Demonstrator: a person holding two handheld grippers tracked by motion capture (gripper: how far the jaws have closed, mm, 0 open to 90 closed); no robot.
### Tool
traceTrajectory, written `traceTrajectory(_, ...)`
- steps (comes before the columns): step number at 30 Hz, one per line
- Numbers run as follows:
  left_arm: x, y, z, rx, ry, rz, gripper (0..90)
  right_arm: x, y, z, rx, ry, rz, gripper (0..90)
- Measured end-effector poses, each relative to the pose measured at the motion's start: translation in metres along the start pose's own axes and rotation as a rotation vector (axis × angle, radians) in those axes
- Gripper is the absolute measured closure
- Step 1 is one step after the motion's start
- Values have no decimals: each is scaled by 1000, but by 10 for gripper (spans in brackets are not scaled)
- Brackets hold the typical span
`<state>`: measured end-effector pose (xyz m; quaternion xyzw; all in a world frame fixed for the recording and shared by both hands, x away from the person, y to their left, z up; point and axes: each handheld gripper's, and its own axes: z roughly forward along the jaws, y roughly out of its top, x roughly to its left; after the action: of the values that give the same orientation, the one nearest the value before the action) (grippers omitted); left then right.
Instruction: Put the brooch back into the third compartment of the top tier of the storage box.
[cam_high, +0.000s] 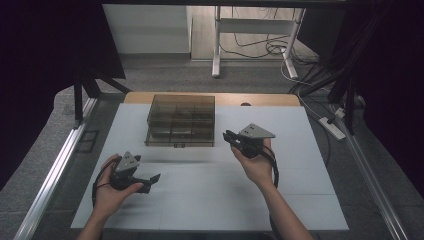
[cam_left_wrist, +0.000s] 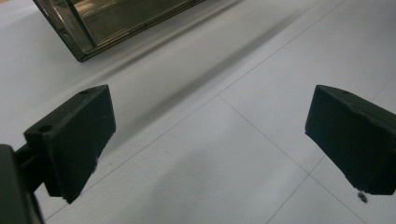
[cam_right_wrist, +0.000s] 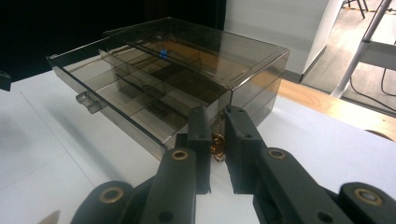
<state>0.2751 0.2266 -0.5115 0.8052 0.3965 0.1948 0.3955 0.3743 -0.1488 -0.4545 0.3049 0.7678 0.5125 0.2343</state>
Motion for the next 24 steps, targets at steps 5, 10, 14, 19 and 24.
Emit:
traceTrajectory(5,0,0,1,3,0,2,24,0,3,1,-2,-2,2,806)
traceTrajectory(10,0,1,1,0,0,3,24,1,5,4,-3,1,-4,806)
traceTrajectory(14,0,0,0,1,1,3,24,2,5,6,-4,3,-1,806)
traceTrajectory(19,0,0,0,-1,1,4,25,3,4,10,2,6,-3,806)
traceTrajectory(24,1,0,-1,-2,3,3,25,5,4,12,4,10,-2,806)
